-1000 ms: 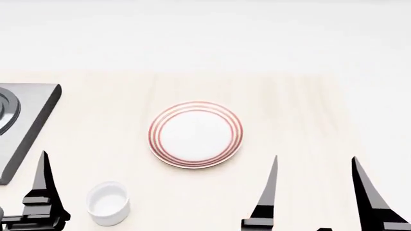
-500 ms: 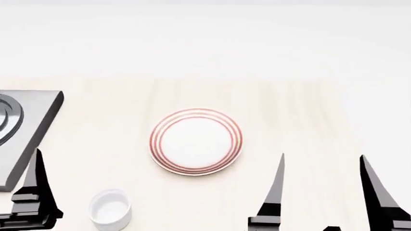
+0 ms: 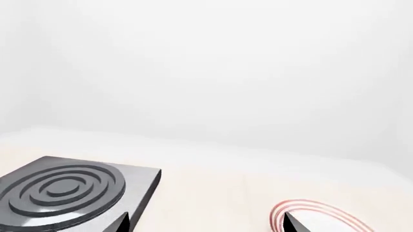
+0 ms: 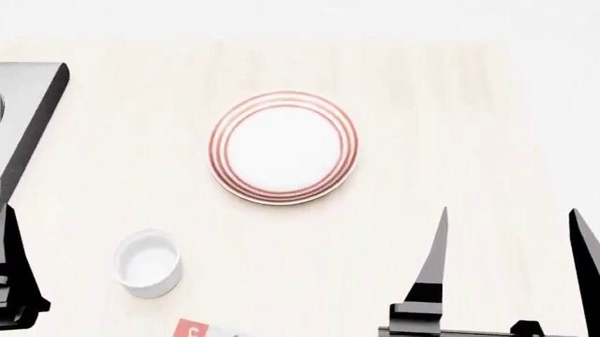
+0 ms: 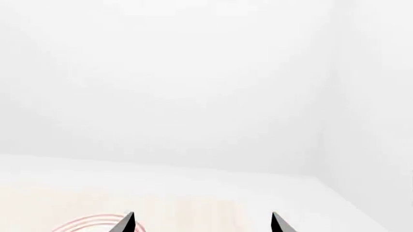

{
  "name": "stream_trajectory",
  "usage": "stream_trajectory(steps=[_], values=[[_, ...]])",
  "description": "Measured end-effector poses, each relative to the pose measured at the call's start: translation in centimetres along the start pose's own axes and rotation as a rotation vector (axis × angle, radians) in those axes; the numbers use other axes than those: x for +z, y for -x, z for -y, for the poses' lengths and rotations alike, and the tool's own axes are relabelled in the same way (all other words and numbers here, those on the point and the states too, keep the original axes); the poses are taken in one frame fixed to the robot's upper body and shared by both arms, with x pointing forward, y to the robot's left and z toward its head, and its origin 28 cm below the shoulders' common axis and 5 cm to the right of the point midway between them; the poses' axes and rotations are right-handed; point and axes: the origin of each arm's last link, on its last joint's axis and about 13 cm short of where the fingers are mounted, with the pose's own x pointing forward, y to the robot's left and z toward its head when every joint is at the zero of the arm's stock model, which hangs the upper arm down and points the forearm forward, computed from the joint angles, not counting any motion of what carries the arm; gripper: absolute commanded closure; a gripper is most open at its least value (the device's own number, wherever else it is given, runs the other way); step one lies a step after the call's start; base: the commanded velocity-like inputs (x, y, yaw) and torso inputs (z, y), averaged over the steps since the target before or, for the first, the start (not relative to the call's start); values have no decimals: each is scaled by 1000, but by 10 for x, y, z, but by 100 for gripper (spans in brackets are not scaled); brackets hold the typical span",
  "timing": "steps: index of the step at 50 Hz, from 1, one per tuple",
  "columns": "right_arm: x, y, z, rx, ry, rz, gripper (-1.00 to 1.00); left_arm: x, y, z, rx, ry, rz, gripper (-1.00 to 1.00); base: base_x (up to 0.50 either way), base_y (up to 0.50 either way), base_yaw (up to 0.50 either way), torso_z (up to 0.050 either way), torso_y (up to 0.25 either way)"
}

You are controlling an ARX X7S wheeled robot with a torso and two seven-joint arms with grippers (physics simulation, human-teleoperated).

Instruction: Pick the akita bowl on the cookies box and place it on the plate.

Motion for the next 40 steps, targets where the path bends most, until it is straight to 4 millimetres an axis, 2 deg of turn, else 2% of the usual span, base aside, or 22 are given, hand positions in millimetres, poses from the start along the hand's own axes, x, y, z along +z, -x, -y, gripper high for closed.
stream_trajectory(steps=[17,31,40], values=[[5,1,3,0,12,0,-100,3,1,-1,1,-11,10,-100,0,0,0,0,-250],[7,-2,4,53,13,-50,-100,2,-3,-2,40,-38,-21,-100,0,0,0,0,-4],[17,-5,5,120,44,-65,-100,7,-12,-2,-13,-83,-52,-100,0,0,0,0,0]])
